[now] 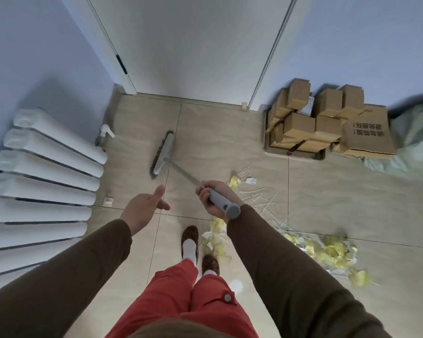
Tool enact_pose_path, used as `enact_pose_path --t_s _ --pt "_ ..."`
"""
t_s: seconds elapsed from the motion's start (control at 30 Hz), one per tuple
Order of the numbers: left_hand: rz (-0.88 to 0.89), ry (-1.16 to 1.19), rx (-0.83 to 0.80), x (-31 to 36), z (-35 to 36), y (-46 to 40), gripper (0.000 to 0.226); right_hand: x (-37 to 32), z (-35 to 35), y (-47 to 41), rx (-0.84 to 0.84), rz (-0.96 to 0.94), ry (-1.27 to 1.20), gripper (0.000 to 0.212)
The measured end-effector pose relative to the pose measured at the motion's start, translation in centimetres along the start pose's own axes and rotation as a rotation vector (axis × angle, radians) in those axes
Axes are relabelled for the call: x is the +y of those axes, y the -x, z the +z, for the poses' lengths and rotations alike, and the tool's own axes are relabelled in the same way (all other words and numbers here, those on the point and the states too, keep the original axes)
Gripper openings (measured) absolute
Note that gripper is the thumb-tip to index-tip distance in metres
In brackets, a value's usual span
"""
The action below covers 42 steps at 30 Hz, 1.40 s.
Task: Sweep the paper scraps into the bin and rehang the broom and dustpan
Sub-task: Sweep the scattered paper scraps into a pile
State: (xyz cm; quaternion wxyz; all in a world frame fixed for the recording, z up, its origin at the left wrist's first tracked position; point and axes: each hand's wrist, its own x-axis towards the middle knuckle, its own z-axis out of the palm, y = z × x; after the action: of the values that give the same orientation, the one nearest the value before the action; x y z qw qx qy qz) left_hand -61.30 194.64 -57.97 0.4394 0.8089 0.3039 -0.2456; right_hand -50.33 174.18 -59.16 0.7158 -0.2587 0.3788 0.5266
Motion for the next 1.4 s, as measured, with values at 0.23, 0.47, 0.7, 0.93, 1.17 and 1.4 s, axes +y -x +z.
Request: enact_pose_path --t_s 0.23,0.47,0.7,0.93,1.17,1.4 --pt "0.016 -0.097 -0.139 0.6 -0.3 -3.5 0.056 -1.8 -8.3 5.6 0.142 -0.111 -0.246 0.016" --pt "0.087 -0.151 -0.224 5.2 2.0 -4.5 0.04 1.7 -13.2 15.7 0.363 -0.251 -0.3 0.016" --pt "0.147 -0.176 -0.233 8.4 5.3 -2.7 0.041 5.2 -13.3 21.3 0.414 -0.375 -0.31 0.018" --pt "0.086 -0.204 -0.143 8.6 10.5 1.4 0.042 6.5 -15.8 24.5 0.273 -0.24 -0.181 0.02" --pt "0.026 -0.199 -0.027 8.2 17.1 8.5 0.046 6.3 -19.8 22.0 0.12 -0.004 0.067 0.018" --pt "-0.012 -0.19 0.007 7.1 21.2 13.8 0.044 6.2 -25.2 20.4 0.157 0.12 0.166 0.006"
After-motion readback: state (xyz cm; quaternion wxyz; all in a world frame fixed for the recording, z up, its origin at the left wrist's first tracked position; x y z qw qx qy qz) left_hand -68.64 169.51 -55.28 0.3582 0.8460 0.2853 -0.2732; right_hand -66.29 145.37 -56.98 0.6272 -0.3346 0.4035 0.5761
